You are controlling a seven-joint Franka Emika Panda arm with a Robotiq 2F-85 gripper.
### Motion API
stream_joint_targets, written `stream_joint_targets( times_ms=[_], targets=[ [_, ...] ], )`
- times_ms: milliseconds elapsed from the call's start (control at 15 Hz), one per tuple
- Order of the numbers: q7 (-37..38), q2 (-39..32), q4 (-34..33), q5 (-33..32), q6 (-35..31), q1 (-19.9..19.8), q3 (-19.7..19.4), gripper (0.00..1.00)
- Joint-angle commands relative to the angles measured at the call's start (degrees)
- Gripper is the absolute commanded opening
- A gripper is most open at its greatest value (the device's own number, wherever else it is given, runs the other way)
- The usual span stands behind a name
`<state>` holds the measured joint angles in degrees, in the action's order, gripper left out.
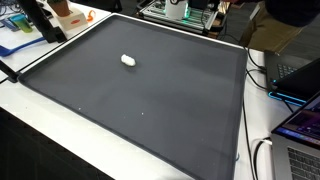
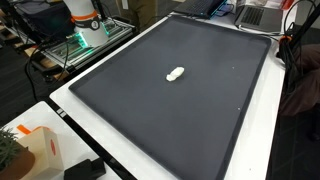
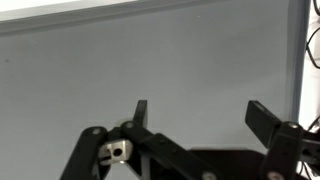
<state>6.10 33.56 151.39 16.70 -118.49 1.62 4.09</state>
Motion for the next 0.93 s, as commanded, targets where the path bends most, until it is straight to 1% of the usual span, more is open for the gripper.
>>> stream_joint_targets(
  times_ms=[0,333,533,600,667,867],
  targets=[
    [1.6,-2.2,-3.6,0.4,4.4,1.1,-0.5,1.00],
    [3.9,-5.9,-9.2,0.4,9.6,0.4,-0.6,1.00],
    [5.3,-7.5,-11.3,0.8,11.1,0.4,-0.4,1.00],
    [5.6,-7.9,-11.8,0.9,11.4,0.4,-0.3,0.78],
    [5.6,-8.3,-12.2,0.8,11.6,0.4,-0.3,0.74],
    [5.8,-9.2,-13.2,0.6,12.3,0.2,-0.4,0.50]
  ],
)
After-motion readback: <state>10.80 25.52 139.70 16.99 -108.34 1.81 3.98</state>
